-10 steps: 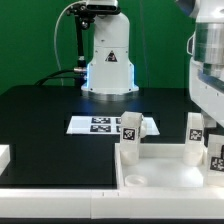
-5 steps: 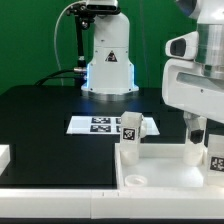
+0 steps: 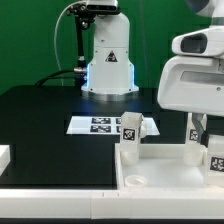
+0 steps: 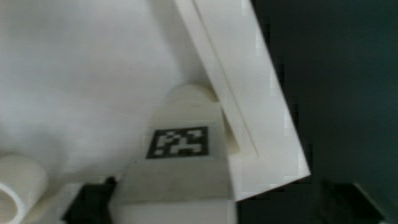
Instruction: Assemble square table
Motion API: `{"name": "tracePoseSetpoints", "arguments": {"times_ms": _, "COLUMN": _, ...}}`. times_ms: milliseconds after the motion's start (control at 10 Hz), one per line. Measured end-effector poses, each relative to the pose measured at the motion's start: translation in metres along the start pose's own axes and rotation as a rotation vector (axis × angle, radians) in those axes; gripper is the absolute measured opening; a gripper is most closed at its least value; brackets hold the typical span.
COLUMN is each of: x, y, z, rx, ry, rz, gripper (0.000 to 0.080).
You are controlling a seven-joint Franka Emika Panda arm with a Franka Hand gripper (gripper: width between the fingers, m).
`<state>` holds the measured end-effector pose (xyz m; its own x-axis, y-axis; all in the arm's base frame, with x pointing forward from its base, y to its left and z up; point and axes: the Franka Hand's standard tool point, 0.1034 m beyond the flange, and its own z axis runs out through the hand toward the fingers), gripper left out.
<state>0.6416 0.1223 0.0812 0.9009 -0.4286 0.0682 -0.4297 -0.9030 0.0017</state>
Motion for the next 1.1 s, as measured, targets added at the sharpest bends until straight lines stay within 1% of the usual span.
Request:
{"name": "tracePoseSetpoints", "arguments": {"times_ms": 100, "x": 0.0001, "y": 0.0002, "z": 0.0, "rx": 0.0, "ry": 0.0, "rz": 0.004, "gripper": 0.0351}}
{"name": "tracePoseSetpoints", "arguments": {"times_ms": 200, "x": 0.001, "y": 0.0022, "z": 0.0002, "rx": -0.003, "ry": 0.0, "rz": 0.04, "gripper": 0.0288}}
{"name": "tracePoseSetpoints", "arguments": {"times_ms": 500, "x": 0.0012, "y": 0.0032, "z": 0.0009, "rx": -0.003, "ry": -0.001, "rz": 0.225, "gripper": 0.0288}}
{"name": "tracePoseSetpoints", "arguments": {"times_ms": 700, "x": -0.0008, "y": 0.0031, "z": 0.0027, "rx": -0.01, "ry": 0.002, "rz": 0.528, "gripper": 0.0288}}
{"name": "tracePoseSetpoints", "arguments": {"times_ms": 900, "x": -0.0002, "y": 0.0033, "z": 0.0029, "rx": -0.001, "ry": -0.001, "rz": 0.781, "gripper": 0.0288}}
{"name": "tracePoseSetpoints", "arguments": {"times_ms": 1000, "x": 0.0003, "y": 0.0014, "z": 0.0033, "rx": 0.018, "ry": -0.009, "rz": 0.976, "gripper": 0.0288}}
{"name": "tracePoseSetpoints", "arguments": {"times_ms": 1100, "x": -0.0004, "y": 0.0, "z": 0.0035, "rx": 0.049, "ry": -0.009, "rz": 1.158, "gripper": 0.0288}}
